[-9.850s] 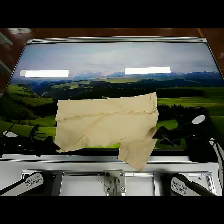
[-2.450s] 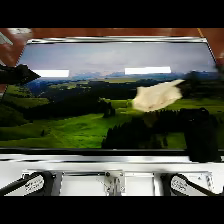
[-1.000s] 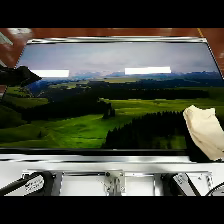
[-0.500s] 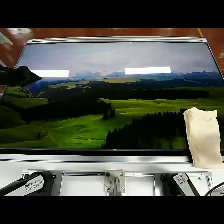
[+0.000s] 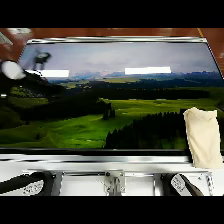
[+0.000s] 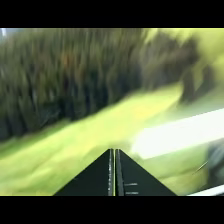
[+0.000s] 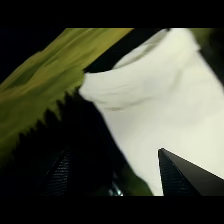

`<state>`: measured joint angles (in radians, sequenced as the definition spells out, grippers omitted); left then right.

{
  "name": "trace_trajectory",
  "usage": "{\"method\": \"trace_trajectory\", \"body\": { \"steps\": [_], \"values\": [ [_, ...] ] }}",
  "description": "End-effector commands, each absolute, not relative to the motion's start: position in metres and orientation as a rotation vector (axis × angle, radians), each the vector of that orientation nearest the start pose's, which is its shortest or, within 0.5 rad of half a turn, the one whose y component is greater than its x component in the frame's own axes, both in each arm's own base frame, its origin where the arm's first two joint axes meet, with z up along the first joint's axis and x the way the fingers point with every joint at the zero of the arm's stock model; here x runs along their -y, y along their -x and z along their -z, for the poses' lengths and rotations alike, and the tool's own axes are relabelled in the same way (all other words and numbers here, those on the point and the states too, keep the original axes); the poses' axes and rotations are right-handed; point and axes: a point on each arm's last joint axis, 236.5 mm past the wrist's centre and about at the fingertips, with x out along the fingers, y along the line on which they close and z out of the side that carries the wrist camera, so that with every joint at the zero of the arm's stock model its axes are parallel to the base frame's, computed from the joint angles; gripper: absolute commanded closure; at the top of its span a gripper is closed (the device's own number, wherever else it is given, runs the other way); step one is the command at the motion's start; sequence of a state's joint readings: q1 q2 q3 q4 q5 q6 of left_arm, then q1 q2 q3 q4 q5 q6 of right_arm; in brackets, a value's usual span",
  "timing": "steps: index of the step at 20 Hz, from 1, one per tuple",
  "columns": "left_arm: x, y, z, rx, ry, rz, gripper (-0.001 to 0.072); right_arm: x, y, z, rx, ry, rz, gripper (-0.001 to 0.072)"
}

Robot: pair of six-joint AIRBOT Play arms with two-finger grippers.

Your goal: Fold the shirts.

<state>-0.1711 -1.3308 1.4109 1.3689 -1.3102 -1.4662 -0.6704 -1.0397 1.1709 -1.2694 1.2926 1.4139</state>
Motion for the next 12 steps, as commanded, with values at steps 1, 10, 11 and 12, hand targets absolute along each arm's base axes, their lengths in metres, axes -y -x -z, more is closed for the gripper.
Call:
{"method": "trace_trajectory", "body": {
  "steps": [1, 10, 11, 12],
  "values": [
    [0.133, -0.372, -0.035, -1.366, -0.184, 0.304, 0.0209, 0.091, -0.319, -0.064, -1.264, -0.350, 0.129, 0.0033],
    [0.139, -0.370, -0.035, -1.375, -0.128, 0.288, 0.0013, 0.046, -0.316, -0.048, -1.384, -0.339, 0.017, 0.0034],
    [0.139, -0.370, -0.035, -1.375, -0.128, 0.289, 0.0013, 0.046, -0.316, -0.048, -1.385, -0.340, 0.016, 0.0034],
    [0.139, -0.370, -0.035, -1.375, -0.128, 0.288, 0.0013, 0.046, -0.316, -0.048, -1.385, -0.340, 0.016, 0.0034]
  ]
}}
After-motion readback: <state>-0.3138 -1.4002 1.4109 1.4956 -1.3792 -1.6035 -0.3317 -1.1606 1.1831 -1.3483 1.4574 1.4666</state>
